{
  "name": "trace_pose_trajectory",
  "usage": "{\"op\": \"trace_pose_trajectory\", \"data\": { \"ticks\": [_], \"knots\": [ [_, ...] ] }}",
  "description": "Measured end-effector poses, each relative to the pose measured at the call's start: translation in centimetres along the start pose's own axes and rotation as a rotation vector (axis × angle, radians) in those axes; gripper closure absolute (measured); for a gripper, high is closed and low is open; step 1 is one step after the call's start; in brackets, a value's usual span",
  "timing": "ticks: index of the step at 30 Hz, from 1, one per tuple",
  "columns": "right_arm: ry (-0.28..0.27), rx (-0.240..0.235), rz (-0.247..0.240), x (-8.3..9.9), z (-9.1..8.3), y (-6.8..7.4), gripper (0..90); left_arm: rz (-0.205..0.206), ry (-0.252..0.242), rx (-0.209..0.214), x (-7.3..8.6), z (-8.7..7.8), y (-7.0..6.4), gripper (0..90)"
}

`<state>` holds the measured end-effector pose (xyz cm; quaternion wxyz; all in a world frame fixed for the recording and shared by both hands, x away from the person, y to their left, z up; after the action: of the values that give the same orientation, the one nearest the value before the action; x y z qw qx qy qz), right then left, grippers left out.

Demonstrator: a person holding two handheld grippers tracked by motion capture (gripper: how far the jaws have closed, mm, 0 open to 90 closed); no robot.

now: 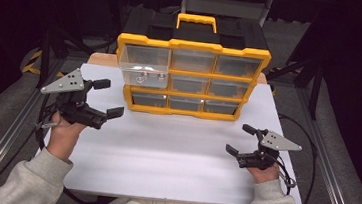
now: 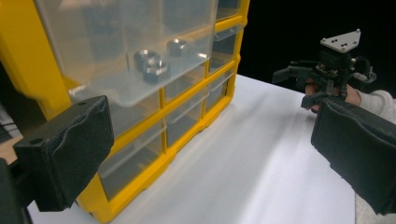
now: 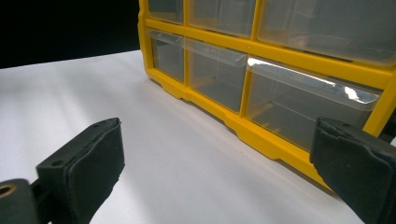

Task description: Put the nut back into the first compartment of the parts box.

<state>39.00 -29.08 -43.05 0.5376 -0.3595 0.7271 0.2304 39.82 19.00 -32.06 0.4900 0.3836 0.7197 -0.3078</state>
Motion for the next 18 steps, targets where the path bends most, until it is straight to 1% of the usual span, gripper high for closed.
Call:
{"op": "trace_pose_trajectory", "data": {
  "ticks": [2,3,4,5,6,9,10,14,15,16,18],
  "knots": [
    [-0.001,0.004,-0.001,-0.1,-0.1,0.0,3.5,-0.011,-0.013,0.001,0.9,0.3,0.3,0.0],
    [-0.004,0.003,-0.001,-0.2,-0.1,0.0,3.5,-0.005,-0.018,-0.006,1.4,0.6,0.4,0.0],
    [-0.004,0.002,0.002,-0.2,-0.1,0.0,3.5,0.01,-0.021,-0.015,2.4,1.1,0.6,0.0],
    [-0.004,0.002,0.002,-0.2,-0.1,0.0,3.5,0.01,-0.021,-0.015,2.4,1.1,0.6,0.1],
    [-0.007,0.0,0.001,-0.2,-0.2,0.0,3.5,0.016,-0.032,-0.023,3.0,1.4,0.8,0.1],
    [-0.008,-0.004,-0.001,-0.3,-0.2,0.0,3.5,0.007,-0.064,-0.031,4.3,1.9,1.1,0.1],
    [-0.007,-0.004,-0.003,-0.3,-0.2,0.0,3.5,0.006,-0.066,-0.033,4.6,2.0,1.2,0.1],
    [-0.011,-0.01,-0.001,-0.4,-0.3,0.0,3.5,0.016,-0.052,-0.052,6.1,2.8,1.2,0.2],
    [-0.011,-0.011,0.0,-0.4,-0.3,0.0,3.5,0.025,-0.044,-0.051,6.7,3.2,1.1,0.3],
    [-0.012,-0.011,0.001,-0.4,-0.3,0.0,3.5,0.025,-0.031,-0.046,7.0,3.4,1.1,0.4],
    [-0.011,-0.011,-0.001,-0.4,-0.4,-0.1,3.5,0.022,-0.022,-0.038,7.6,3.7,1.1,0.3]
  ]
}}
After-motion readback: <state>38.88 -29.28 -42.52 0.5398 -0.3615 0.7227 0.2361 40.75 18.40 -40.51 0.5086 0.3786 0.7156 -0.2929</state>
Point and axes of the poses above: each handheld gripper's, and its own axes: z roughly forward along the jaws, x roughly out of its underside, y roughly to its left, the point moved 3 cm from there along z, roughly forward along the jaws, and after that the axes turned 5 degrees about y, right-handed, at the moved point
